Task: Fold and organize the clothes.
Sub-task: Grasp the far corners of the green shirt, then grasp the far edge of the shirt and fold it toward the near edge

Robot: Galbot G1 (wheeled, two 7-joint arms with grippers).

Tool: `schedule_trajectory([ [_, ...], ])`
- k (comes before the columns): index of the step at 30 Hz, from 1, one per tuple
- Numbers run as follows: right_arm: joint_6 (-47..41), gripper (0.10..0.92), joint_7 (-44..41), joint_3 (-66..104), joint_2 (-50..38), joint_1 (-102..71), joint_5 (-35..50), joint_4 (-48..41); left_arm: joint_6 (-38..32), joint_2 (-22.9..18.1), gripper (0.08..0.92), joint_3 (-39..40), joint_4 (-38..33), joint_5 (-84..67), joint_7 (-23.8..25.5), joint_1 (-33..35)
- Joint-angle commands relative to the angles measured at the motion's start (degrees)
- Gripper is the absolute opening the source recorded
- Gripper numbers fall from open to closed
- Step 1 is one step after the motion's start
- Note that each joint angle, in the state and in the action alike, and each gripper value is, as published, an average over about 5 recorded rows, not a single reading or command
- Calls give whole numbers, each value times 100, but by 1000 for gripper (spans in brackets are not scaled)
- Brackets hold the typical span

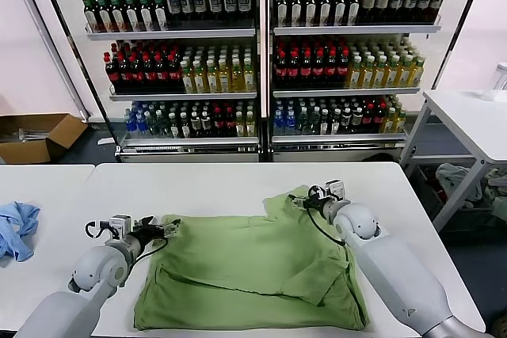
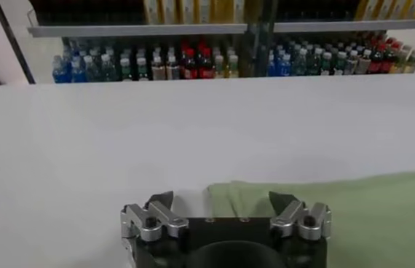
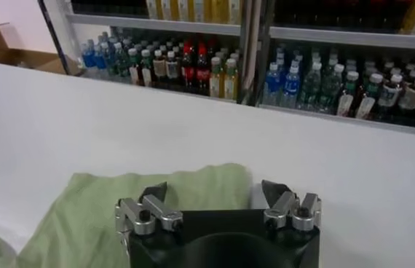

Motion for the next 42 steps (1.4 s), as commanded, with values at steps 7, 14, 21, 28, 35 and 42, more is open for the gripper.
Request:
schedule_trajectory([
  [7, -22, 541, -54, 1, -25, -131, -11, 84, -11, 8, 559, 32, 161, 71, 163, -7],
  [14, -15, 342, -64, -5, -41, -136, -62, 142, -79, 43, 360, 21, -10, 179, 267, 81],
  [21, -11, 143, -65, -14, -60, -195, -78, 256, -233, 54, 153, 48, -142, 269, 303, 151],
  [28, 73, 107, 29, 31, -249, -325, 67, 705, -397, 102, 81, -18, -541, 179, 299, 195],
  [35, 95, 107, 144, 226, -727, -598, 297, 1636, -417, 183, 81, -155, -1036, 58, 268, 358],
  [42, 108, 107, 207, 588, -1298, -1067, 445, 2673, -455, 373, 81, -333, -1564, 153, 143, 807],
])
